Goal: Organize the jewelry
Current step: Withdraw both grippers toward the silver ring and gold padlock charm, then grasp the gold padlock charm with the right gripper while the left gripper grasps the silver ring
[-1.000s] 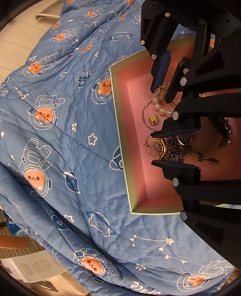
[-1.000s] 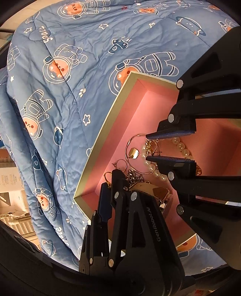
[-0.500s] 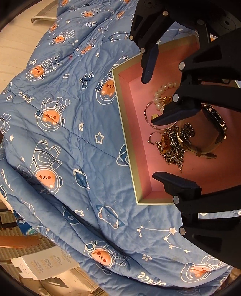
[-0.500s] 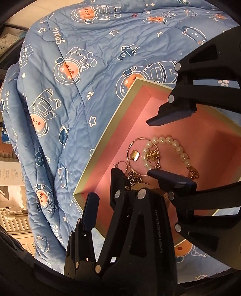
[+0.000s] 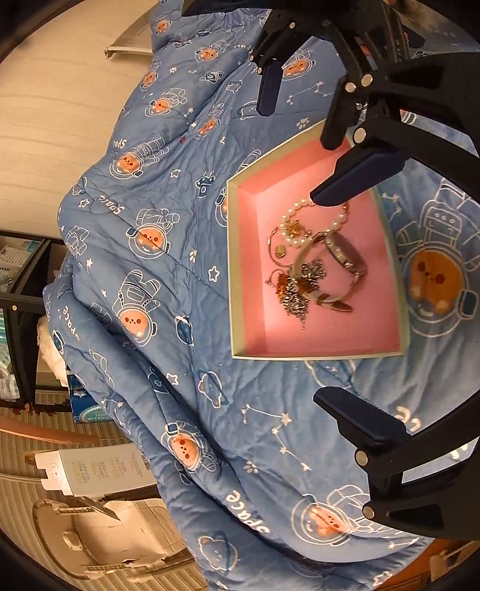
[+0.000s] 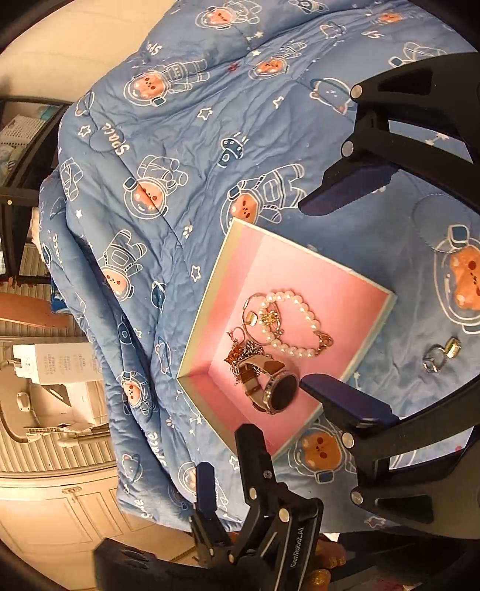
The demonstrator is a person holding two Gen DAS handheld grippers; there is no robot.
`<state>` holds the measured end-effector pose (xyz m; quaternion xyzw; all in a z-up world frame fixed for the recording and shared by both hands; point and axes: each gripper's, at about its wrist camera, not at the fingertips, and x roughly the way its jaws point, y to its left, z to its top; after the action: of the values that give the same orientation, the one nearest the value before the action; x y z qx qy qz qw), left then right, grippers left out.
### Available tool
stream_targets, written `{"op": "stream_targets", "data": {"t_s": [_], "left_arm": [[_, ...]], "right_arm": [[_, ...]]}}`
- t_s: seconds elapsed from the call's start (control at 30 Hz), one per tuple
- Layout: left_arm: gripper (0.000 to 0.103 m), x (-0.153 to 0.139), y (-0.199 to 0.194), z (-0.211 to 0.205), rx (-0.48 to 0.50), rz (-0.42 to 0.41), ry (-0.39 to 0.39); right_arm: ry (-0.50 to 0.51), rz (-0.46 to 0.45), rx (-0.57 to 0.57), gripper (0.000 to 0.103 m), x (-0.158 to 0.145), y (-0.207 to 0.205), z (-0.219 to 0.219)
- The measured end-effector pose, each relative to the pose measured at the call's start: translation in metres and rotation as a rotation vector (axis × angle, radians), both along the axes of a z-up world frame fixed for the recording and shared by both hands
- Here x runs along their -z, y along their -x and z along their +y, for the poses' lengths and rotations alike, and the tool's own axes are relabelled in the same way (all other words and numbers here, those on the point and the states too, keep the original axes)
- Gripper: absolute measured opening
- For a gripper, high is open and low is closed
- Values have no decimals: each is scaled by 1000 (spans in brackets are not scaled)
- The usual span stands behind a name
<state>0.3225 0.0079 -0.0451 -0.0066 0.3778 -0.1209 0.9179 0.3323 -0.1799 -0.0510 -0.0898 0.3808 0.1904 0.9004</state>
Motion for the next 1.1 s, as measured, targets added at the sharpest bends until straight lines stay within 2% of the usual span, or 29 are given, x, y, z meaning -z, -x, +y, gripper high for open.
{"op": "stream_targets", "data": {"t_s": [0.17,0.43,0.57,0.67,0.8,0.9,1.1], "left_arm": [[96,12,47,1,0,-30,-1],[96,40,99,-9,16,7,10],[96,47,113,-15,-2,19,45],[96,53,123,-22,-11,20,34],[96,61,130,-30,1,36,18],[96,64,133,-35,9,35,-4],[96,65,134,-45,22,29,-45]], "right_arm": [[-45,10,12,87,11,35,-18],[-52,66,-11,84,47,86,-31],[-56,89,-3,73,59,96,-31],[-57,105,0,67,66,98,-27],[-18,99,-7,53,72,98,-18],[-25,109,1,51,74,94,-16],[-46,119,15,27,76,86,-14]]}}
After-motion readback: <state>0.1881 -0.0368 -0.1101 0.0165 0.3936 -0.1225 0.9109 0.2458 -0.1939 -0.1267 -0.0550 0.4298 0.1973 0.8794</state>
